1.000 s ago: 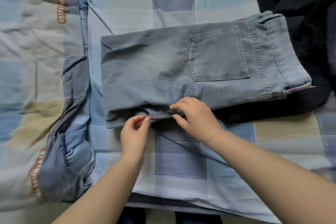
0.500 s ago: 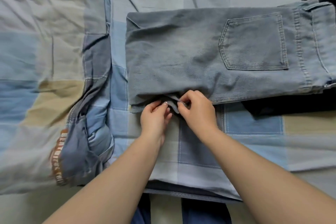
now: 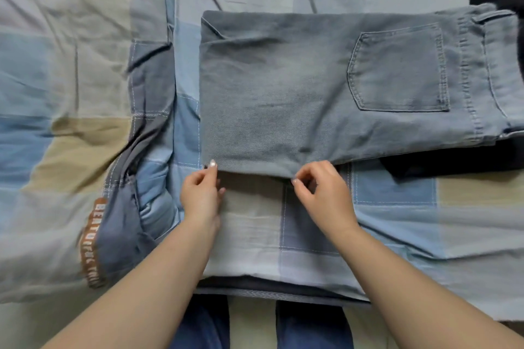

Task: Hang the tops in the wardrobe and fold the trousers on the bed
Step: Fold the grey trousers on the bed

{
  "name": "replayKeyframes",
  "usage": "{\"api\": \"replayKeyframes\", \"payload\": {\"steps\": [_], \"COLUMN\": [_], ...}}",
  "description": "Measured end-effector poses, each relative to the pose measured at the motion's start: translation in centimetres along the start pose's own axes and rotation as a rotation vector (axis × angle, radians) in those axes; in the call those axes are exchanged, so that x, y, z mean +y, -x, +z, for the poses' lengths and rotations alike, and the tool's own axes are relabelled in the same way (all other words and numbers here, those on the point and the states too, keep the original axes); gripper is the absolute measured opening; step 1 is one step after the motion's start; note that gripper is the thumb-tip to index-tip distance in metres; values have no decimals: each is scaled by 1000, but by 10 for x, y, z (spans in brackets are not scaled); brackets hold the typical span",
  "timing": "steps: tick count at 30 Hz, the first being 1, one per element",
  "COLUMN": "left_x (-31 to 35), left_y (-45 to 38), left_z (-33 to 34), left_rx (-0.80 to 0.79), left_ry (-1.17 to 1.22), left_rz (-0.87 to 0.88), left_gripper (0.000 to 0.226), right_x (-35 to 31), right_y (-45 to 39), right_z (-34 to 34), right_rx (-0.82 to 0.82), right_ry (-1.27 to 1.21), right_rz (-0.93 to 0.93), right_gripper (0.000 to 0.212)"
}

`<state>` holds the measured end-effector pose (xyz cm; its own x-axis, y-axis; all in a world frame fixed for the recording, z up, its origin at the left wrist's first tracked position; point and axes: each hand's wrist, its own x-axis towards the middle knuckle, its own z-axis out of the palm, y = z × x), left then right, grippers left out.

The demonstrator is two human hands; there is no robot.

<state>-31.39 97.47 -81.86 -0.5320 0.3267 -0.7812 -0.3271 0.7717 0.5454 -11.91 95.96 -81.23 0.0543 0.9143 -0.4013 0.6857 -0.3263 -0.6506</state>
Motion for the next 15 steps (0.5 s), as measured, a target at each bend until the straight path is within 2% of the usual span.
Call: {"api": "replayKeyframes", "payload": {"steps": [3,6,9,13,15], "left_x": [13,46,76,103,102], "left_y": [-18,-35,-54,-81,-91], "left_z": [-7,9,37,57,56], "left_rx": [94,61,-161,-372,-423], "left_ry": [-212,-280,-368,-433,-470], "left_rz": [267,429,423,315,289], "left_gripper": [27,36,47,55,54], "right_x": [-13,-15,-20,-35,-32], "right_y": [-20,-54,-91,-155,-186], "right_z": [-9,-22,-33,-43,-46], "right_rx": [158,177,127,324,357], "right_ry": [-132,-6,70,-171,-258], "right_rz": [-30,-113,-119,-112,-58], "right_gripper": [15,29,44,50,53]}}
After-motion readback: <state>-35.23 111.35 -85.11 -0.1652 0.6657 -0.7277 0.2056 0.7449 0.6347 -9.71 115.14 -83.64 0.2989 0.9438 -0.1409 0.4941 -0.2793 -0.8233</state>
